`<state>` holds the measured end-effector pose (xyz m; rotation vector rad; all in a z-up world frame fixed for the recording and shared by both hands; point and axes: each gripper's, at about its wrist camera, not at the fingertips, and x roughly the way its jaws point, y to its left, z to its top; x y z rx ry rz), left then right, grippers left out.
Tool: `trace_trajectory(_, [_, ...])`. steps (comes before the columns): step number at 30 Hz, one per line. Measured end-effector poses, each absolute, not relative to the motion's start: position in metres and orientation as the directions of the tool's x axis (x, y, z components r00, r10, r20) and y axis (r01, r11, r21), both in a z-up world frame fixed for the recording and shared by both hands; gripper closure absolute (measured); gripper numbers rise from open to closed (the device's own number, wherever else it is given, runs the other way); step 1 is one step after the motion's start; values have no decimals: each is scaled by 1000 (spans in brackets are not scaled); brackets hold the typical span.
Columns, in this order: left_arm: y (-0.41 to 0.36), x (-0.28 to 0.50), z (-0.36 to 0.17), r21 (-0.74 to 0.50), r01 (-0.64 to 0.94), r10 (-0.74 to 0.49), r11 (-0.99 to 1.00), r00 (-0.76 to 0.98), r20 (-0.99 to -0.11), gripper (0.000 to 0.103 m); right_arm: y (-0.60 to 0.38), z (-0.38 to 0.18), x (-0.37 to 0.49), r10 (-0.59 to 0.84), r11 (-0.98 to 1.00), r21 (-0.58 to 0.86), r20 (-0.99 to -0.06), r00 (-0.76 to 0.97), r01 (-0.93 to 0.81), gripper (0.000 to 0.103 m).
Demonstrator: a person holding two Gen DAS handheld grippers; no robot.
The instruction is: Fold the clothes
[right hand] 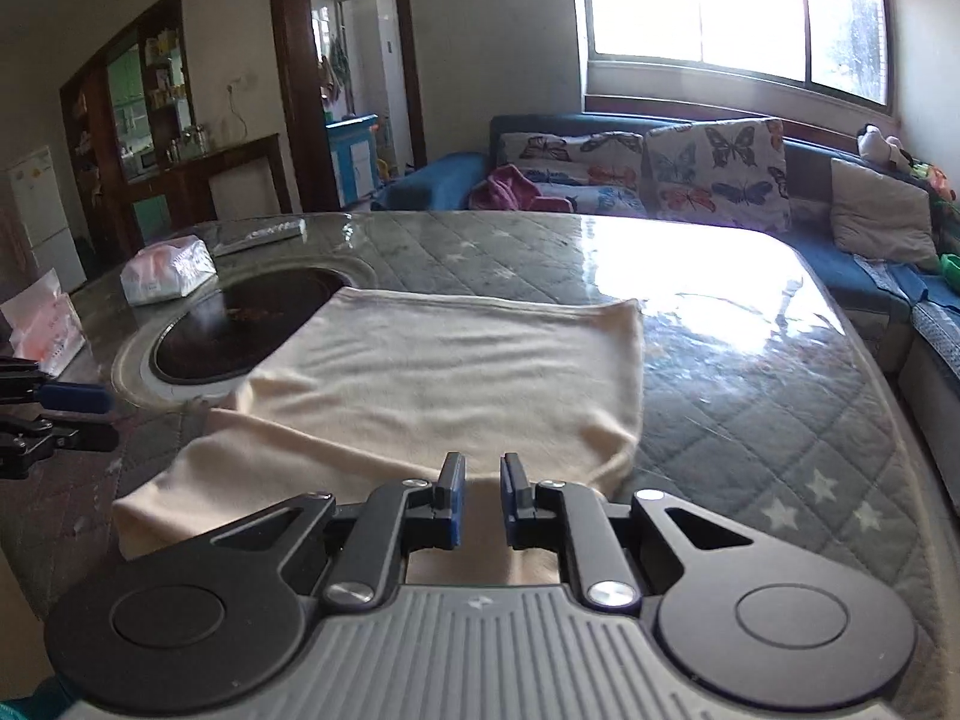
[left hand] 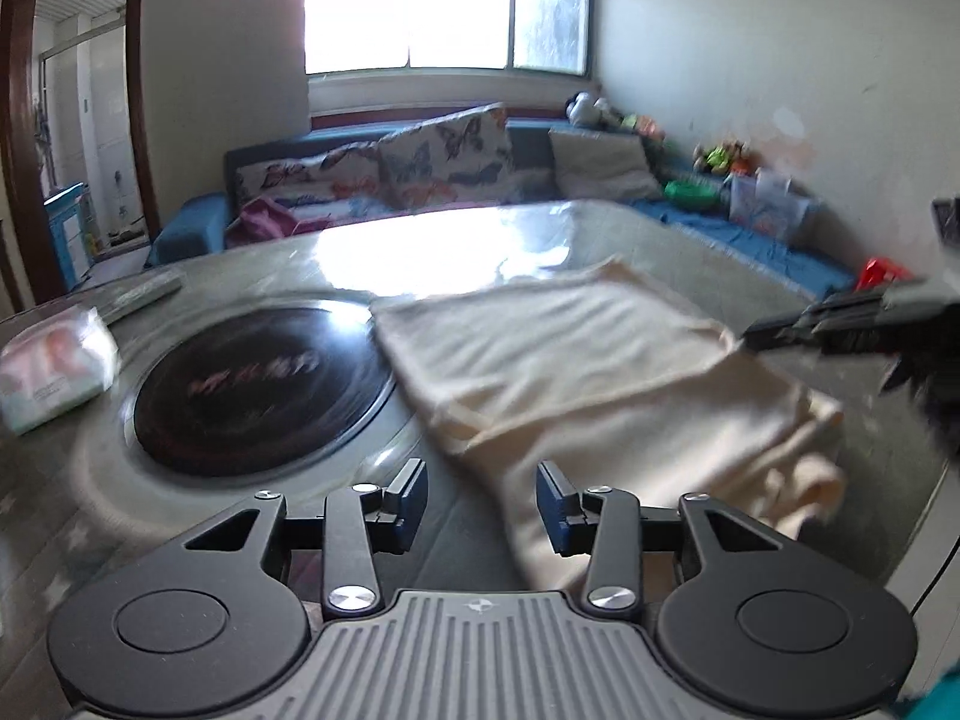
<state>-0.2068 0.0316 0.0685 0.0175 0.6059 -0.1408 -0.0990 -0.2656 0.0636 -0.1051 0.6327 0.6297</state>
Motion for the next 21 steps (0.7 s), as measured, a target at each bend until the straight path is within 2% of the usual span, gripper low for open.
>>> trace_trajectory(4, [19,-180,62,-75,179,-190,981,810,-554,66,-253,53,-93,518,807,82,-576,633,-585,91])
trace_trajectory(5, [17,-172,58,-85,181,-197,980,806,-558,69,-251,50,-92,509,811,75,-578,638,-580,91])
trace_trajectory(9, [16,-149,42,-115,175,-209,978,783,-586,71,-254,40,-90,497,824,88,-585,641,-559,91])
trace_trajectory(12, [17,-142,30,-115,160,-197,980,771,-606,72,-260,32,-90,490,832,94,-587,645,-546,91])
trace_trajectory(21, [10,-158,41,-89,206,-218,975,782,-584,72,-265,40,-113,518,796,65,-588,621,-602,90])
